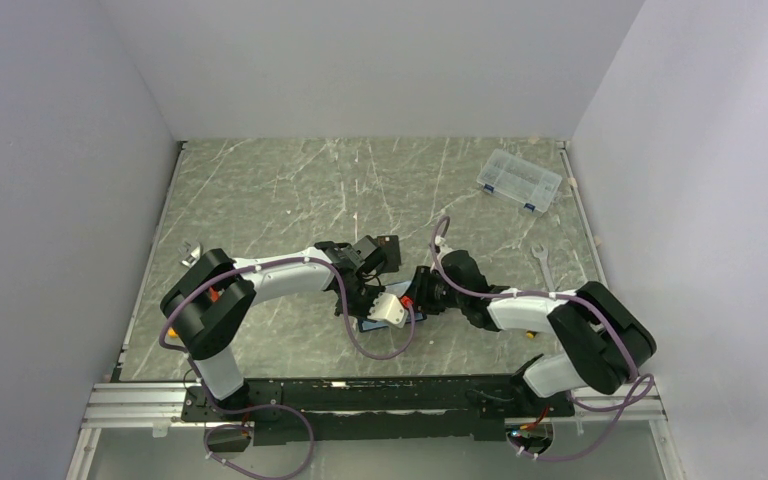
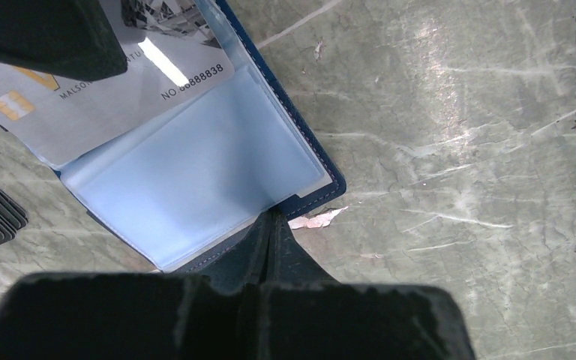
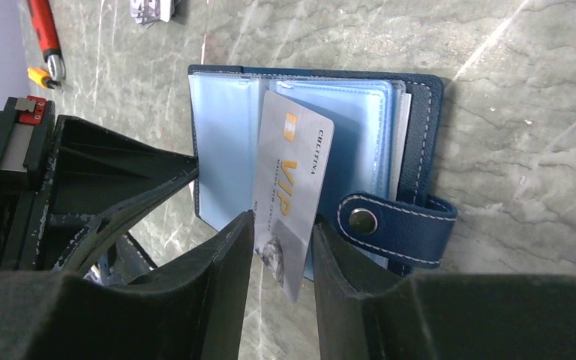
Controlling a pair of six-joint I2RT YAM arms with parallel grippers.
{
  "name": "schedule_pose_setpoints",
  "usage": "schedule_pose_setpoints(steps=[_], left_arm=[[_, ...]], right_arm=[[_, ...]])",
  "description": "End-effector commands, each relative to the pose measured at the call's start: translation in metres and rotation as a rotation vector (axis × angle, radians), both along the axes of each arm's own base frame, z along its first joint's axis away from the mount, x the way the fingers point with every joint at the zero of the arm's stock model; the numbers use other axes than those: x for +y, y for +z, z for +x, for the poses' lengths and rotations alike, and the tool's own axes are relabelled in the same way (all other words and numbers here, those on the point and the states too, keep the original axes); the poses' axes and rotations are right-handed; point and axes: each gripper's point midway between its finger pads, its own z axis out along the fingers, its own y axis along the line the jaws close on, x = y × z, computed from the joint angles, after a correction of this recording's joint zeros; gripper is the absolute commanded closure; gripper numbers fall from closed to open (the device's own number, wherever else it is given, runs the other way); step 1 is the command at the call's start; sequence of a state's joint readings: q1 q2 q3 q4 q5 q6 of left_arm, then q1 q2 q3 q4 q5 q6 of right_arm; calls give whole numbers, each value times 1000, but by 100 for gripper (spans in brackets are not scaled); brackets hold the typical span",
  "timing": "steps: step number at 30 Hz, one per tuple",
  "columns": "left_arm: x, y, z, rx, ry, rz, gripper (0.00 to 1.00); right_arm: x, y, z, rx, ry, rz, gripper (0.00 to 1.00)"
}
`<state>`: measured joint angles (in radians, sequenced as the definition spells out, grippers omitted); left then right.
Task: Put the credit cards into the card holder
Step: Insert the credit card into the card holder.
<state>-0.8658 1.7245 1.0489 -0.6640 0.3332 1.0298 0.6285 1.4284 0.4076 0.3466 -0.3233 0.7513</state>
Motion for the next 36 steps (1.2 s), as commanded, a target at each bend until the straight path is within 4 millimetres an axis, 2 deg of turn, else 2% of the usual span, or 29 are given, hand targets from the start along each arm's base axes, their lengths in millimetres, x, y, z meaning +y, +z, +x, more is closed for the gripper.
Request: schedule_pose_setpoints(steps=[1,5,11,15,25,36], left_arm=[[21,-27,-16,64,-5,102,100],[21,-27,-17,66,-3,104,100],[21,-28,-17,66,-3,107,100],[22,-28,-16,60,-4,107,100],[21,-27,-15,57,-5,106,100],[20,-28,-15,58,-3,108,100]], right_arm=[[-17,-8,-1,8,-21,-80,62],[-18,-7,-1,8,-33,-70,67],[-12,-4,-1,12,-26,-35,91],[-10,-2,-1,4,-13,-25,99],[-9,-10,-7,26,13,-31,100],[0,-14,2,29,61,-52,100]])
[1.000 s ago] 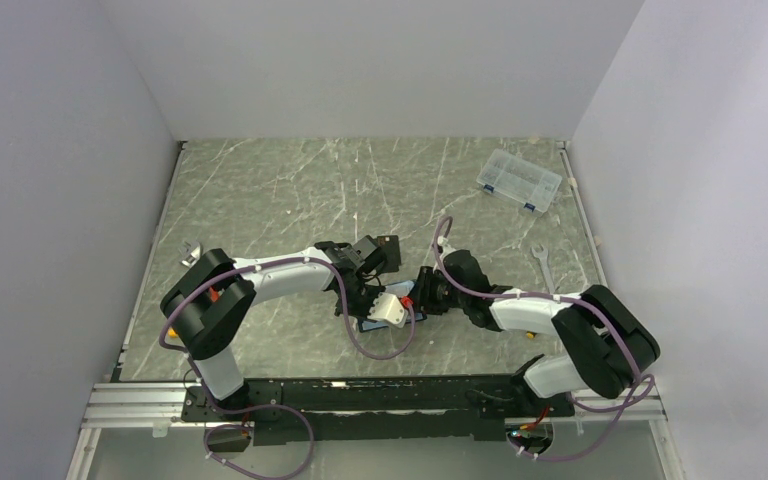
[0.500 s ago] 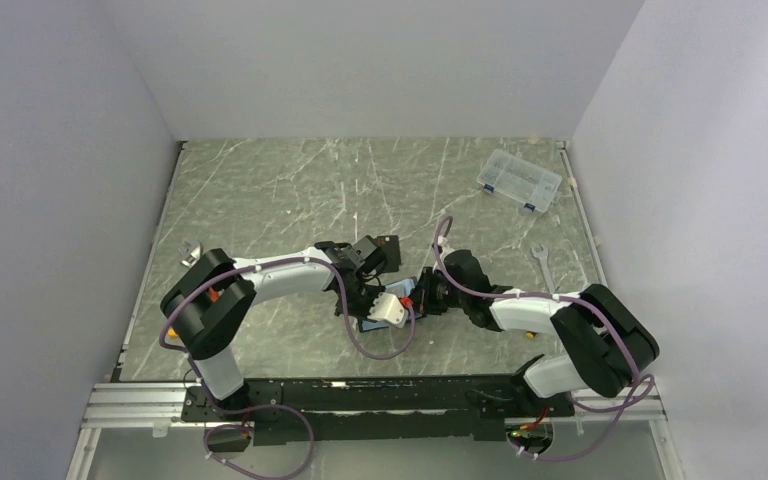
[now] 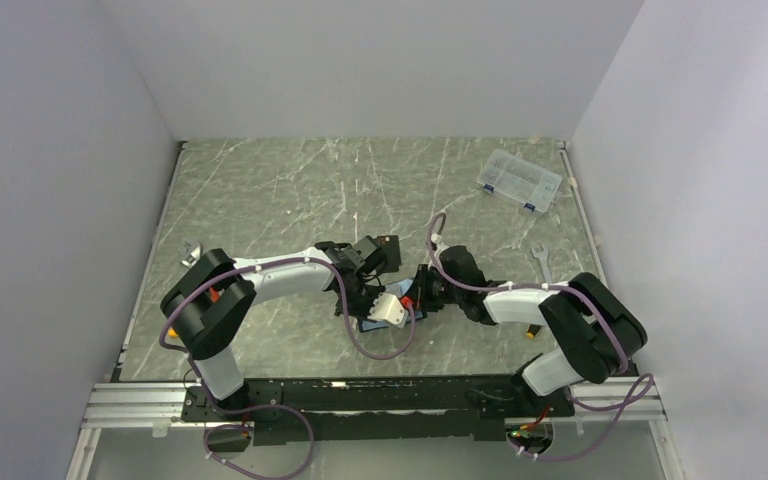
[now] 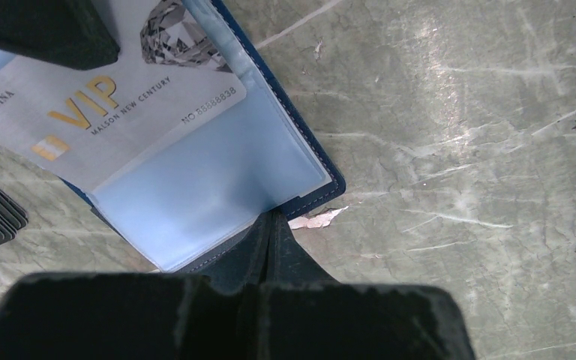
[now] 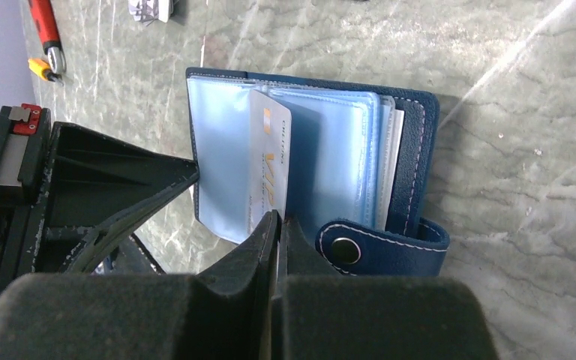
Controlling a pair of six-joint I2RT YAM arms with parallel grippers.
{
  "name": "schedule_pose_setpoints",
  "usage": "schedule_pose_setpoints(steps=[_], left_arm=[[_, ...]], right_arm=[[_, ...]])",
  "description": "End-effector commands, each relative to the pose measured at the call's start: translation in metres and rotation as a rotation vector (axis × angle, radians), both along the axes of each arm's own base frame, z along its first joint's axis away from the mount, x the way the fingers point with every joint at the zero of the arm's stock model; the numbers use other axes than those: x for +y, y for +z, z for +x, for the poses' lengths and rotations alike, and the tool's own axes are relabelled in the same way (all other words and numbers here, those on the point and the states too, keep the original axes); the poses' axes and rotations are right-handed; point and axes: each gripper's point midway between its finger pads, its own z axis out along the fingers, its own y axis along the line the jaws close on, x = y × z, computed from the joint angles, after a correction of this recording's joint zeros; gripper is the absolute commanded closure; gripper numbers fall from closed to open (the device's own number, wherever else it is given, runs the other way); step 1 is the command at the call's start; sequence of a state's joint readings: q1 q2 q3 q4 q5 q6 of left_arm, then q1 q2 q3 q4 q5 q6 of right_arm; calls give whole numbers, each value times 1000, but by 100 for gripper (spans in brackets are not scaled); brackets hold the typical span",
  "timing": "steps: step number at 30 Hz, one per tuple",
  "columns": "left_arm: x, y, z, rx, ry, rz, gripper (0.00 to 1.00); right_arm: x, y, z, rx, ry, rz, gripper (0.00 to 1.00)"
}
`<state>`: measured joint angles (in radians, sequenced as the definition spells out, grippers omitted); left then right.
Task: Put the credit cards into the card holder
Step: Insert the credit card into the card holder.
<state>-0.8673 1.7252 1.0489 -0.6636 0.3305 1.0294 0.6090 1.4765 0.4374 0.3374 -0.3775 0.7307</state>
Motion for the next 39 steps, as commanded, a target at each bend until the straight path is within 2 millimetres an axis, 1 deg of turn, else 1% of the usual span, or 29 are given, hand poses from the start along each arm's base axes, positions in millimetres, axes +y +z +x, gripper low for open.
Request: schedule_pose_setpoints(steps=[1,4,8,13,16,19,23,29,35,39], left_arm=[[20,-28,-15,60,-2,107,100],[20,-29,-15,59,-3,108,100],[20,-29,-15,59,-6,107,100],[19,-29,-14,58,-4,107,100],[20,-29,-16,60,-4,108,100],[22,-31,-16,61,-5,114,100],[20,-30,-16,64,-1,110,100],[21,-29,-15,55,-6,115,100],[22,-30,-16,54,-6,117,100],[22,-29,-15,50,-6,118,100]], right_arm=[[-2,-10,1,-3,29,-56,100],[-3,-11,1,0,37,-61,100],[-2,-15,-6,18,45,-50,100],[8,-25,-18,46,91,-62,100],[2,-28,-26,55,106,-85,100],[-4,-27,-31,56,119,-102,100],[-6,-22,-32,53,123,-105,100],[-13,-24,-35,65,142,-123,100],[-11,-24,-33,73,177,-114,100],[-5,-20,-29,66,200,-100,100]])
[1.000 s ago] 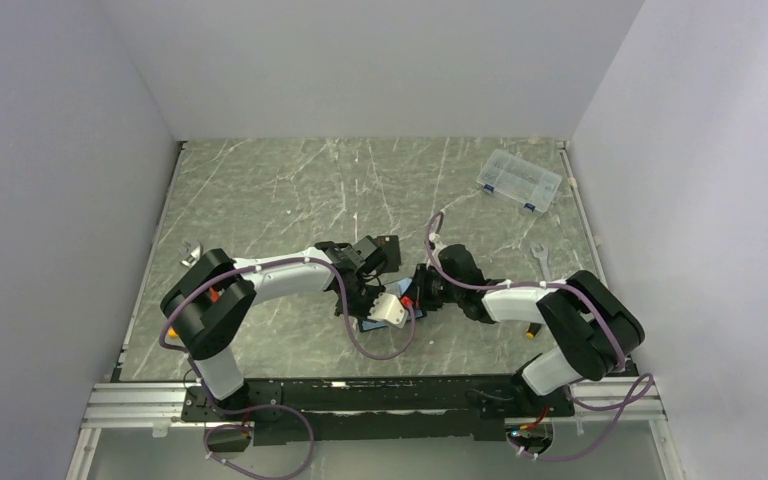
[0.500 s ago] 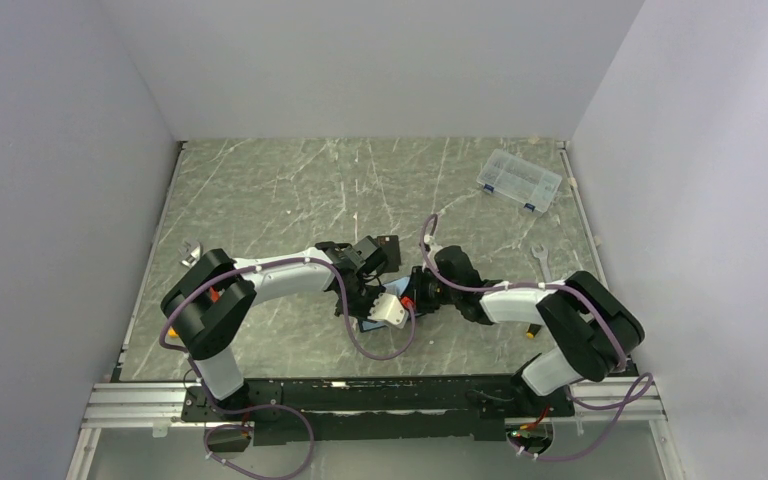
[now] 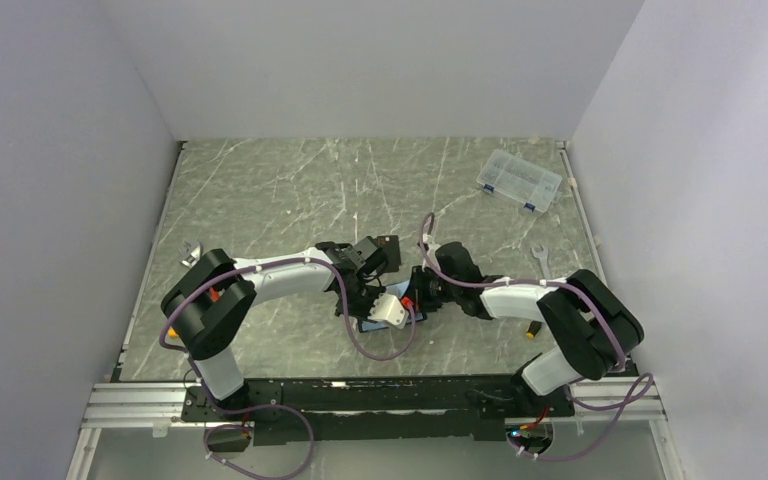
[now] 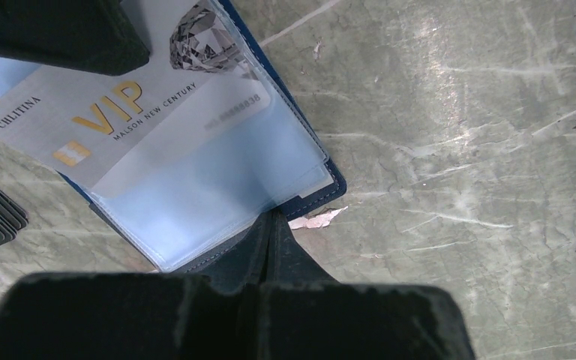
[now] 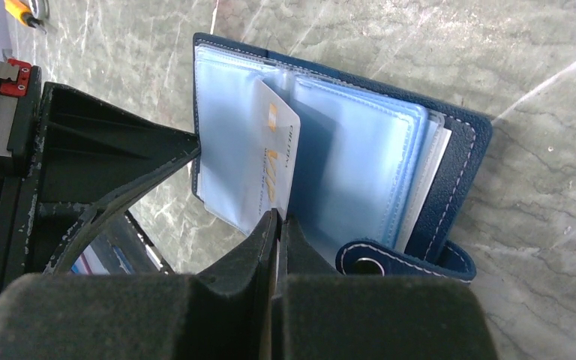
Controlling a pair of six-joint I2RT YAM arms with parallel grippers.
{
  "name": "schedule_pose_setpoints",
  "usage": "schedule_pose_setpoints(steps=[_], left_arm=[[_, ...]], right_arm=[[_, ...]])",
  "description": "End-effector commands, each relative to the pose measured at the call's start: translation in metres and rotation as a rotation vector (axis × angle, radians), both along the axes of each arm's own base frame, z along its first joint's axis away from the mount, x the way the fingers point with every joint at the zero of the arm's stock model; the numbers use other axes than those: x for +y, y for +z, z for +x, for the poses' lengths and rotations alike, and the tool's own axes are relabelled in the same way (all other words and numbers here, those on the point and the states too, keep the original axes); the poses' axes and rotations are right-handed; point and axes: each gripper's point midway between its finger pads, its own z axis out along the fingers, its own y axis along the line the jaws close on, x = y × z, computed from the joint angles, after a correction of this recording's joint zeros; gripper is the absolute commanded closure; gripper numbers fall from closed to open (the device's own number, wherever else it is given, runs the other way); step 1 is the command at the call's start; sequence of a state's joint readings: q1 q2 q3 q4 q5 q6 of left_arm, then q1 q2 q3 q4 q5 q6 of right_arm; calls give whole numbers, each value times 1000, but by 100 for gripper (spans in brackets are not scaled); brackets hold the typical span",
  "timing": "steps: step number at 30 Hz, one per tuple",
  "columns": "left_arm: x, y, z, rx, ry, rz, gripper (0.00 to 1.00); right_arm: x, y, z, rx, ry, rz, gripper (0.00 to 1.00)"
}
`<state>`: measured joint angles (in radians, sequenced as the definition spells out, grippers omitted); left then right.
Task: Put the credit cards into the card holder
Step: Insert the credit card into the card holder.
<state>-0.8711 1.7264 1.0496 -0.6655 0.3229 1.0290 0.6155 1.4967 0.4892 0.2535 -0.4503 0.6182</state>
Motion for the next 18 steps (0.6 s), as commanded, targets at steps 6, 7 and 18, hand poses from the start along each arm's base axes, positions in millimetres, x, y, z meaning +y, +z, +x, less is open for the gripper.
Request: schedule_pose_setpoints(steps=[6,7,18], left_arm=[[22,-30,-15,54,-6,112,100],[22,-30,-15,56,-4,113,100],[22,-30,-15,58,-5,113,100]], right_arm=[[-7,-21,-22,89,101,-76,100],[-7,-20,-23,90,103,-70,100],[1,-23,-16,104,97,-67,89]])
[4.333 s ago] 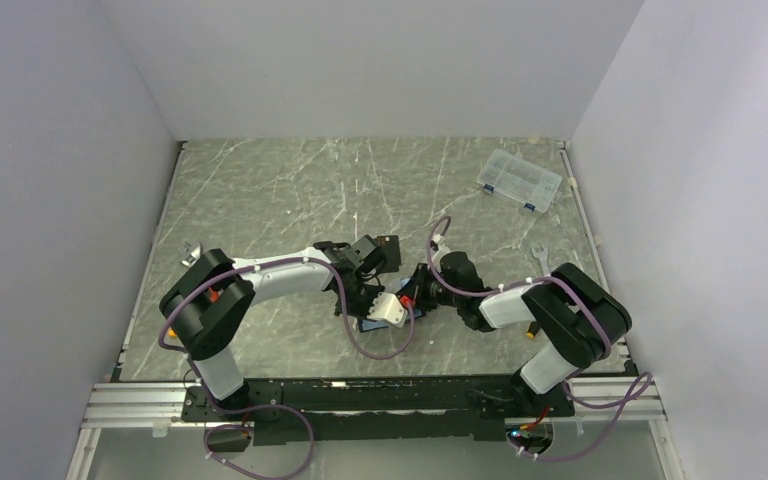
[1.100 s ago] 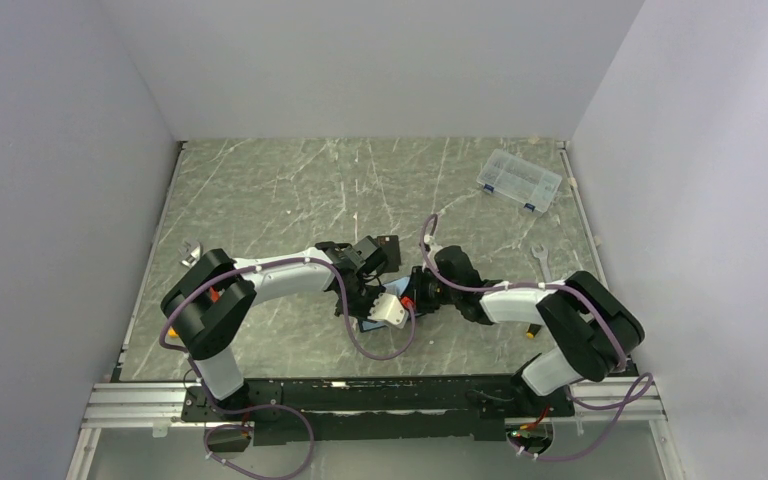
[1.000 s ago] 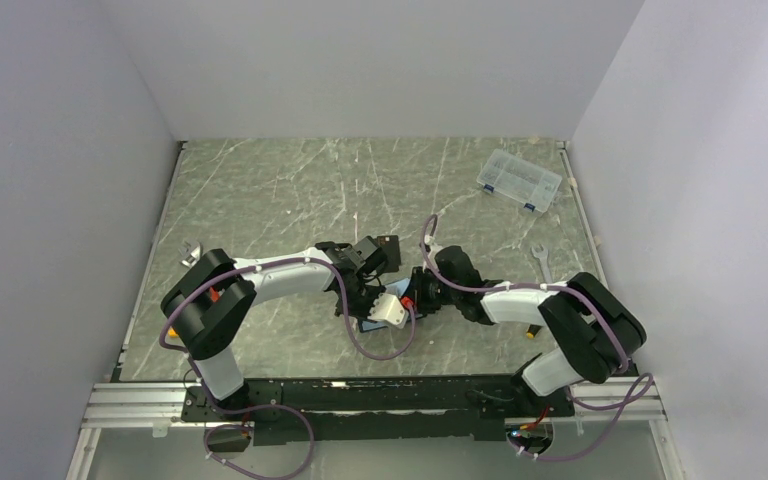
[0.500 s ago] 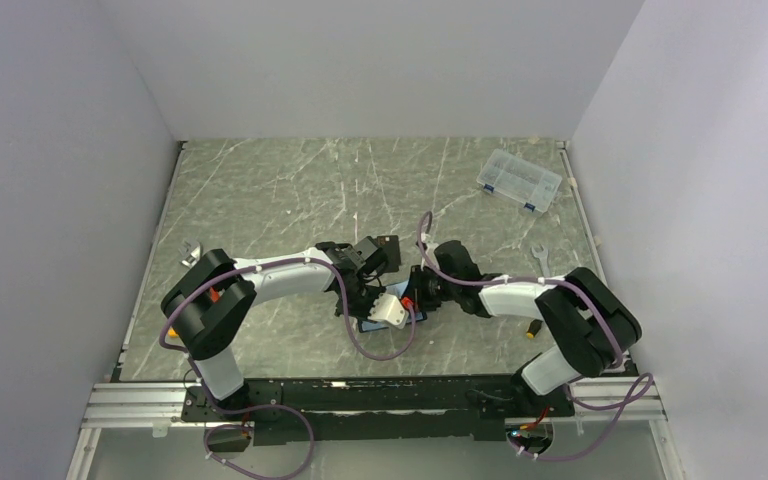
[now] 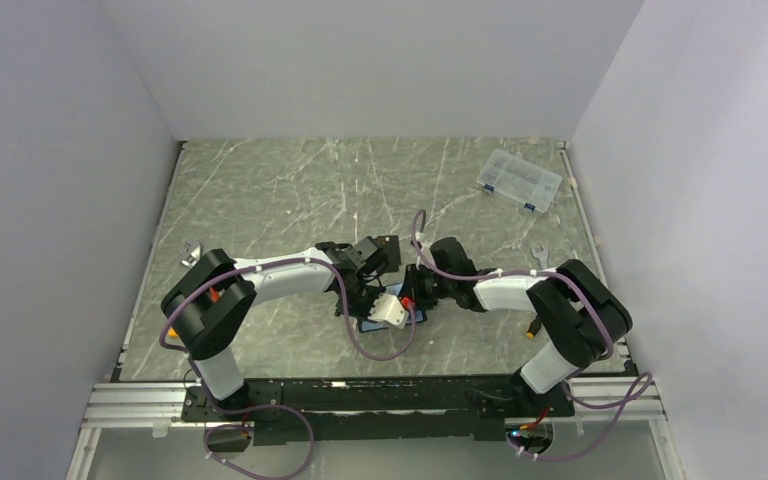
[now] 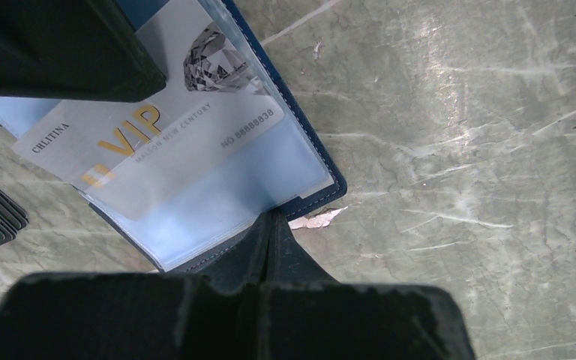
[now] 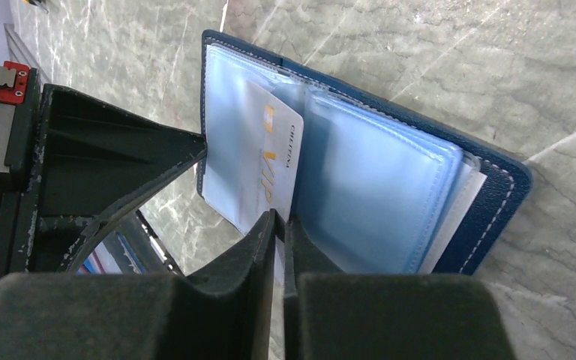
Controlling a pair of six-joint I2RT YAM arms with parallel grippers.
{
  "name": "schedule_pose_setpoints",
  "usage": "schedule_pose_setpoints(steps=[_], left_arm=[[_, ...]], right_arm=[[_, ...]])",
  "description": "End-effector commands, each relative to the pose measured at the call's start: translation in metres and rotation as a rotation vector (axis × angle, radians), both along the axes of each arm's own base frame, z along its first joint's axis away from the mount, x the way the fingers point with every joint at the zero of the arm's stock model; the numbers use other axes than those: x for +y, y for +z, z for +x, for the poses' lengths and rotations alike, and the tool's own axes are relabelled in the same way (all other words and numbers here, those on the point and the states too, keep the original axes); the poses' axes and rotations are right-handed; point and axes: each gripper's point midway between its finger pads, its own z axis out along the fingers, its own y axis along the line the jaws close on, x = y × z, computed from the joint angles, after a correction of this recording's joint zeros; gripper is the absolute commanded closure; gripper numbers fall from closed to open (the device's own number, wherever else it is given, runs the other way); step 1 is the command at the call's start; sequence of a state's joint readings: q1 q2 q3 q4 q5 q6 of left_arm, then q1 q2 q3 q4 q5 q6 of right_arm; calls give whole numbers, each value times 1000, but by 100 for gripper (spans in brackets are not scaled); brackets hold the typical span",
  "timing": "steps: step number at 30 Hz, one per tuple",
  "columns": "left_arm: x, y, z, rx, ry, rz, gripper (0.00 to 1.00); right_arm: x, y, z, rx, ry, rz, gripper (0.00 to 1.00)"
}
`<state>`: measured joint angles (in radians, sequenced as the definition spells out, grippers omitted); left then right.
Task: Put the credit cards into the card holder
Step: Insert the credit card into the card holder.
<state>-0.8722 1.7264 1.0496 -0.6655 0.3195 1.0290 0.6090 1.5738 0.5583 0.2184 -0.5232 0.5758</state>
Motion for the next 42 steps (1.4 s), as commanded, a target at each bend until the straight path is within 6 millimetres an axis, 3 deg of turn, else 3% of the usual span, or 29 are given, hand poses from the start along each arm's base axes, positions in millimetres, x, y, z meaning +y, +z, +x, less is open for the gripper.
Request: schedule_pose_setpoints(steps=[1,3,13,18,25,42], left_arm=[[22,-31,-16,60,-5,111,100],[22,-31,-15,62,-3,110,100],[23,-30,-13,46,-5,110,100],[23,-29,-13,38,-6,104,100],[25,-29,-12,24,-9,107,100],[23,-29,-10,15,-9,101,100]], right_arm=[[-7,-21,-16,63,22,-81,84],[-6,-20,-15,49,11,-99,76],[-20,-6,4,-69,-82,-229,58],[-23,-2,11,-91,-105,-249,58],[-7,-2,18,-85,-104,-199,61],[35,-6,1,-82,-21,-182,62]])
